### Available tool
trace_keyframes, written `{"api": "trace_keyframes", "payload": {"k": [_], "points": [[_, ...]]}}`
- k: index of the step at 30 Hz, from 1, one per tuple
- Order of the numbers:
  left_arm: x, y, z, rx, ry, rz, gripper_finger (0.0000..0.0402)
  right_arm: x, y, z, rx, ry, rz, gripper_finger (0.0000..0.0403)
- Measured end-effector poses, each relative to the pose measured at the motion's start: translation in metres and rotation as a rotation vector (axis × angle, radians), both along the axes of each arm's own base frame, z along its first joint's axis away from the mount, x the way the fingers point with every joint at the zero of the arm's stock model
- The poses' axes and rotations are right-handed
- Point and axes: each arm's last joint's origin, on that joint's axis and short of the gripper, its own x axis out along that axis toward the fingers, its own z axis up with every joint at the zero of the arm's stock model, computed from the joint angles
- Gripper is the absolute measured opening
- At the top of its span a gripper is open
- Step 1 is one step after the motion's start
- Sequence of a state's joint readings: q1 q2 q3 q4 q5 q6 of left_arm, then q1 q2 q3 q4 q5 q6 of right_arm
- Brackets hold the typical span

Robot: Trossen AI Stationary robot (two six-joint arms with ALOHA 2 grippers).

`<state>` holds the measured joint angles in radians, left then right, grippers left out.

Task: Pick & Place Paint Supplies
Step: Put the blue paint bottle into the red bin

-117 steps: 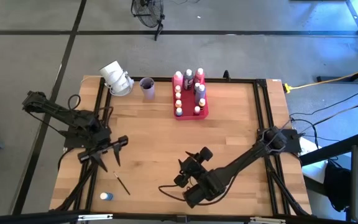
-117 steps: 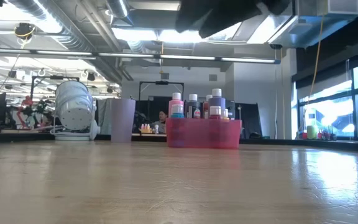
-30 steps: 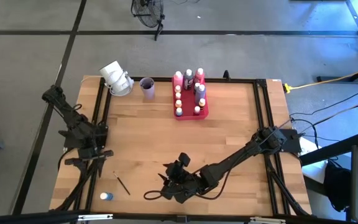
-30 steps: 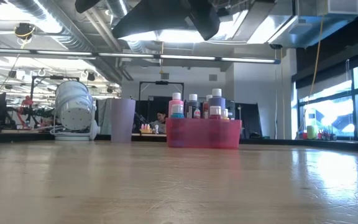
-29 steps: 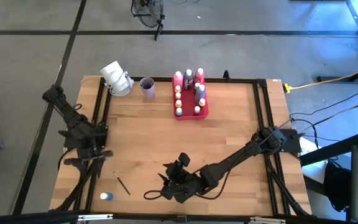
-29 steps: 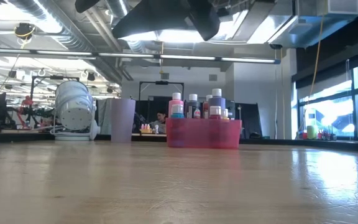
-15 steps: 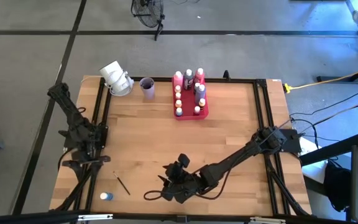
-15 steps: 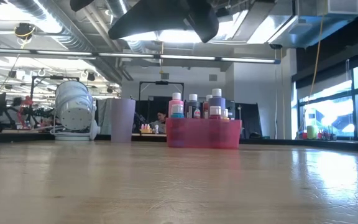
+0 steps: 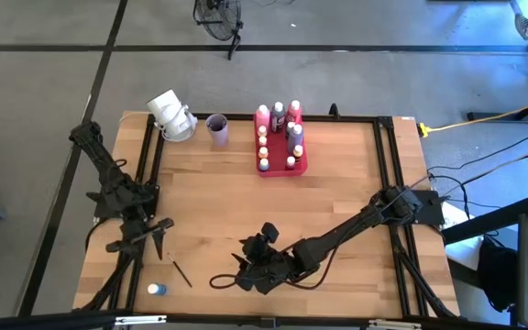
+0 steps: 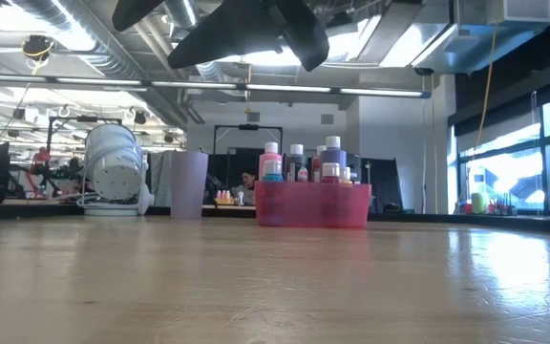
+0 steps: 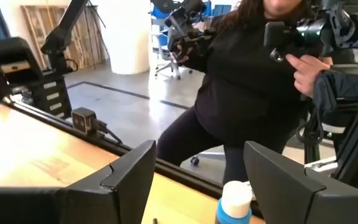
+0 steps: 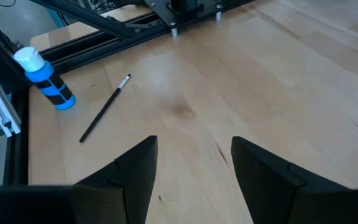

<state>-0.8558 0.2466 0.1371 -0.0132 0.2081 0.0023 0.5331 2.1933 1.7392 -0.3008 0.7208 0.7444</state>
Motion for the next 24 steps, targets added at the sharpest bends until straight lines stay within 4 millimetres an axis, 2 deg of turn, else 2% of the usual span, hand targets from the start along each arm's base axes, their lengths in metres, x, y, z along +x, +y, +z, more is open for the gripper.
{"api": "trace_keyframes", "payload": {"k": [8, 13, 19, 24], "points": [[0.003, -0.003, -0.003, 0.021, 0.038, 0.027, 0.0240, 0.000, 0.000, 0.000, 0.000, 0.000, 0.000, 0.0209], [0.008, -0.004, -0.006, 0.043, 0.056, 0.123, 0.0240, 0.000, 0.000, 0.000, 0.000, 0.001, 0.000, 0.0209], [0.009, -0.008, -0.011, 0.081, 0.090, 0.060, 0.0242, 0.000, -0.001, 0.000, -0.001, 0.001, -0.001, 0.0209], [0.013, -0.011, -0.013, 0.100, 0.084, 0.085, 0.0240, 0.000, -0.001, 0.000, -0.001, 0.001, -0.001, 0.0209]]}}
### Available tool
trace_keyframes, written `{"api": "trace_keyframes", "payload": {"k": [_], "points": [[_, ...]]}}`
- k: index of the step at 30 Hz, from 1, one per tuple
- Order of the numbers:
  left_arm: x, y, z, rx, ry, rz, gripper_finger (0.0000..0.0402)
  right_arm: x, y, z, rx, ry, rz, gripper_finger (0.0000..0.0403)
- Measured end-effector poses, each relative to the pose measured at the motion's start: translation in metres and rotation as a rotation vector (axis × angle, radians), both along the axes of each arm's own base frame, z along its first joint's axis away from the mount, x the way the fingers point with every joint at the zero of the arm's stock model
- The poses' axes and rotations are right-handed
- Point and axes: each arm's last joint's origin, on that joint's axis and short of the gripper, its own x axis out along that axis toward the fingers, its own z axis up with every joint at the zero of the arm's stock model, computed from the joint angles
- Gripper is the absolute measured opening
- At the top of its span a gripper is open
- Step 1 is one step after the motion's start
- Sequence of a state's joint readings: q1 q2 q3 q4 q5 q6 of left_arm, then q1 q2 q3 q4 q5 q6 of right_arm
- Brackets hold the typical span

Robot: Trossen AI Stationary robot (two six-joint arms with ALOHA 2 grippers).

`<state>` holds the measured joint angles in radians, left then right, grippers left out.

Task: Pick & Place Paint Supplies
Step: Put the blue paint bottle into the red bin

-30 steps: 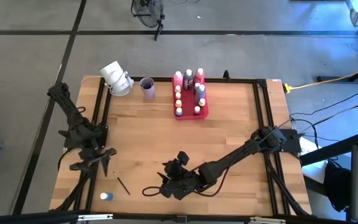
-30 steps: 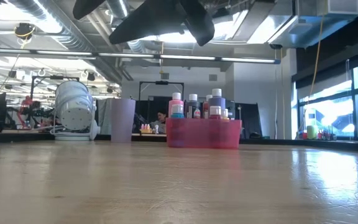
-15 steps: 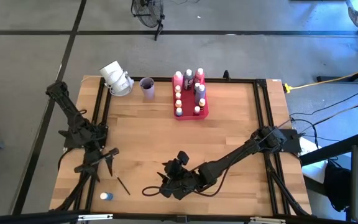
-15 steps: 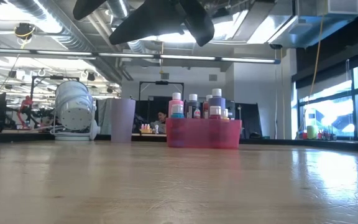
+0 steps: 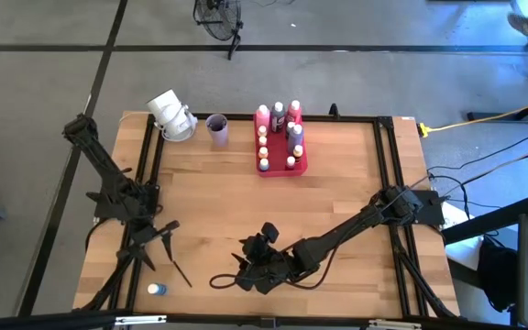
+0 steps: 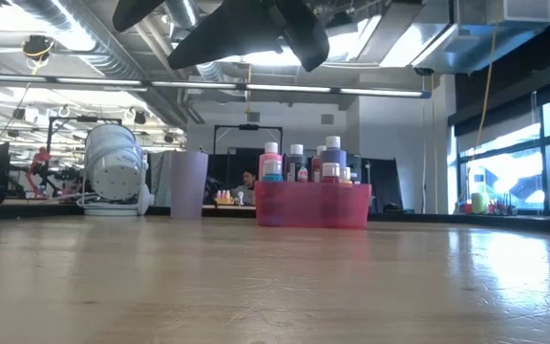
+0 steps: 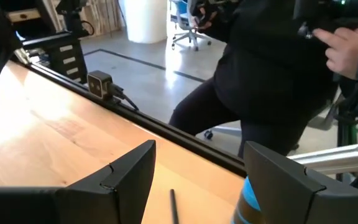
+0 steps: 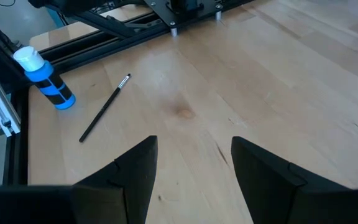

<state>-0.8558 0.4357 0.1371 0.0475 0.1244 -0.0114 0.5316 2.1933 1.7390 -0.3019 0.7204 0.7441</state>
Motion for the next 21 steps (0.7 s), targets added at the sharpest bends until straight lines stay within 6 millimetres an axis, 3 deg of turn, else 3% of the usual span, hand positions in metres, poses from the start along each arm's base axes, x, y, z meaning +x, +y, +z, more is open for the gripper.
{"api": "trace_keyframes", "payload": {"k": [21], "points": [[0.012, -0.013, -0.013, 0.077, 0.047, 0.020, 0.0240, 0.000, 0.000, 0.000, 0.000, 0.000, 0.000, 0.0209]]}}
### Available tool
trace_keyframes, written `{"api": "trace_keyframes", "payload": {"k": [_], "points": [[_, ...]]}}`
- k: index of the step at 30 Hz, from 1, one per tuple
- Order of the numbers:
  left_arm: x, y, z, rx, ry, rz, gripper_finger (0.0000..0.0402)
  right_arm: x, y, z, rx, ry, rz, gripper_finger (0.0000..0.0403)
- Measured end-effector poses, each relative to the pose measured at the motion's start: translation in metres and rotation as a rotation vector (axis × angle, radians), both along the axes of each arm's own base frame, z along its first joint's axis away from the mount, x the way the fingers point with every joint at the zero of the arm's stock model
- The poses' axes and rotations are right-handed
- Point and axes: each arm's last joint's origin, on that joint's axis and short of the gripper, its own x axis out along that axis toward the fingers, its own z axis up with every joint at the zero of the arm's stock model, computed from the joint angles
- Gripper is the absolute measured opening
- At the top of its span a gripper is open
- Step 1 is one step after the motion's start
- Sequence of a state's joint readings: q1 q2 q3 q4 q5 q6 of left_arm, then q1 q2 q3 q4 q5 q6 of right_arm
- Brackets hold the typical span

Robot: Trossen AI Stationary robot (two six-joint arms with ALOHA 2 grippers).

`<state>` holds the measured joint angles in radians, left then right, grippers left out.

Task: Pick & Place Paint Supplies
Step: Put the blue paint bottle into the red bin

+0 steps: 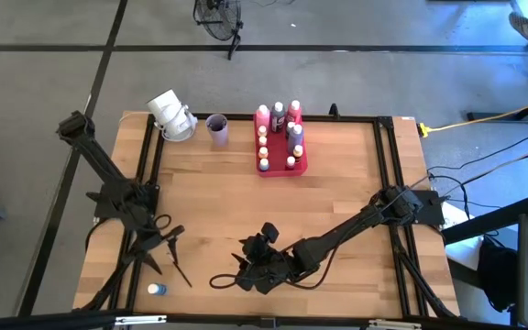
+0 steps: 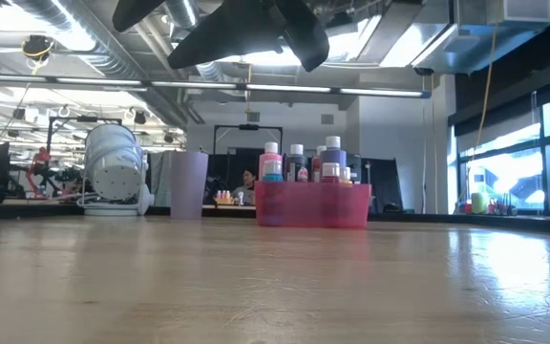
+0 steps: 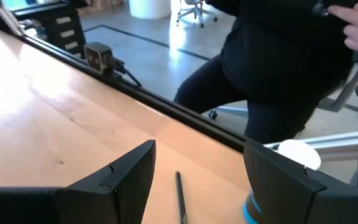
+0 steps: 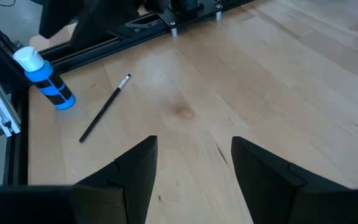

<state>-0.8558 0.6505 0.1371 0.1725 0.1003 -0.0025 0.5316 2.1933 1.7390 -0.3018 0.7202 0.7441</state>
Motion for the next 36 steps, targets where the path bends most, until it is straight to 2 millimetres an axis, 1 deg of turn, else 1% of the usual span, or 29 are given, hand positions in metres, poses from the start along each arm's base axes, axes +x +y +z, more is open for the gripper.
{"api": "trace_keyframes", "payload": {"k": [7, 18, 28, 36], "points": [[0.001, -0.005, -0.004, 0.000, 0.024, -0.109, 0.0238, 0.000, 0.000, 0.000, 0.000, 0.000, 0.000, 0.0209], [0.003, -0.008, -0.012, 0.049, 0.066, -0.109, 0.0237, 0.001, -0.002, 0.000, 0.000, 0.000, -0.005, 0.0209], [0.000, -0.010, -0.014, 0.032, 0.115, -0.219, 0.0229, 0.003, -0.004, 0.001, 0.010, -0.017, -0.010, 0.0209], [-0.002, -0.008, -0.018, 0.060, 0.153, -0.236, 0.0216, 0.007, -0.009, 0.002, 0.012, -0.020, -0.023, 0.0209]]}}
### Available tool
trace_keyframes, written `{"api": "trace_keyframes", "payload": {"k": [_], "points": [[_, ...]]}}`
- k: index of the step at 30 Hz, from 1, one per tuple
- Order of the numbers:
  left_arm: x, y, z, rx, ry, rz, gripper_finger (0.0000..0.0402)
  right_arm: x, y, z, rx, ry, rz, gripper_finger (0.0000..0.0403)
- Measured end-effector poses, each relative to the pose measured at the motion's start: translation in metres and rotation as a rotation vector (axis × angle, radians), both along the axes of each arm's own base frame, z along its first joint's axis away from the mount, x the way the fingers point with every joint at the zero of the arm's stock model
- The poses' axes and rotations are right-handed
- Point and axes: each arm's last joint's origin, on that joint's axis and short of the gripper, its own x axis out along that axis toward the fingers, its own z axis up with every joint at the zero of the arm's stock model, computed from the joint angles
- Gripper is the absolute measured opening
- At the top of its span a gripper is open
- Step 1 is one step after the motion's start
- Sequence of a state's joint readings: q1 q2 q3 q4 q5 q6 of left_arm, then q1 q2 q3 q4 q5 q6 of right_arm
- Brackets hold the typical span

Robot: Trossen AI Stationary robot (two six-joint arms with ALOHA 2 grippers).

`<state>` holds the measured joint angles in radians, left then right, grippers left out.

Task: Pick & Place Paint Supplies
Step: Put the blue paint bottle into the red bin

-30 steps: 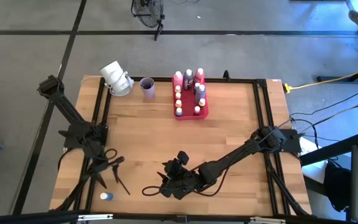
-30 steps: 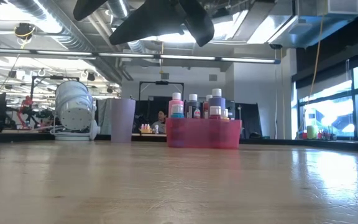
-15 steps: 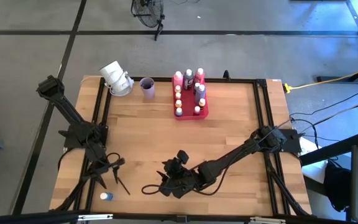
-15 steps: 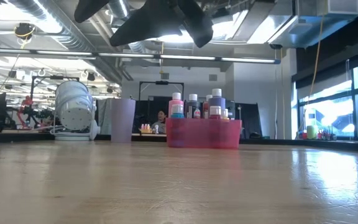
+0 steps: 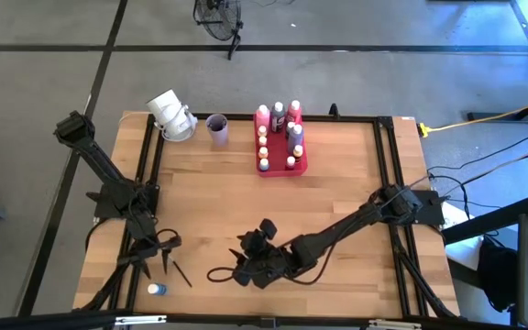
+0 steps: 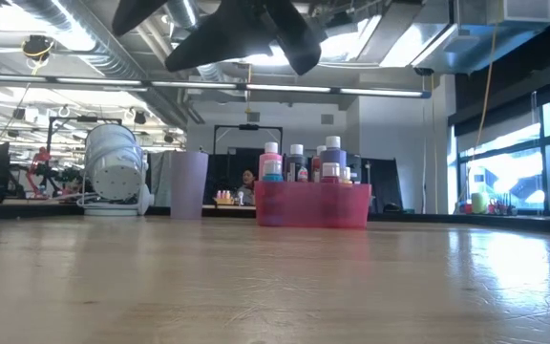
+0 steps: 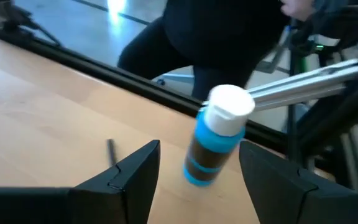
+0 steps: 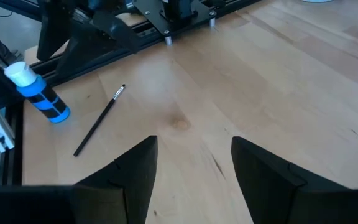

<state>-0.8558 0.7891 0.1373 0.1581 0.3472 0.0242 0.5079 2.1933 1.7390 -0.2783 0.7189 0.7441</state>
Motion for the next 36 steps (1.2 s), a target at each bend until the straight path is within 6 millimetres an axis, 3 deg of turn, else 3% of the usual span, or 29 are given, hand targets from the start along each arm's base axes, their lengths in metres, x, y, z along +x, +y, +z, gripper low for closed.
{"api": "trace_keyframes", "payload": {"k": [8, 36], "points": [[-0.003, -0.001, 0.001, -0.036, 0.050, -0.077, 0.0214, 0.003, -0.005, 0.000, 0.017, 0.009, 0.008, 0.0209], [0.003, -0.001, 0.006, -0.039, -0.111, -0.061, 0.0214, 0.009, -0.015, 0.001, -0.023, 0.022, 0.038, 0.0209]]}}
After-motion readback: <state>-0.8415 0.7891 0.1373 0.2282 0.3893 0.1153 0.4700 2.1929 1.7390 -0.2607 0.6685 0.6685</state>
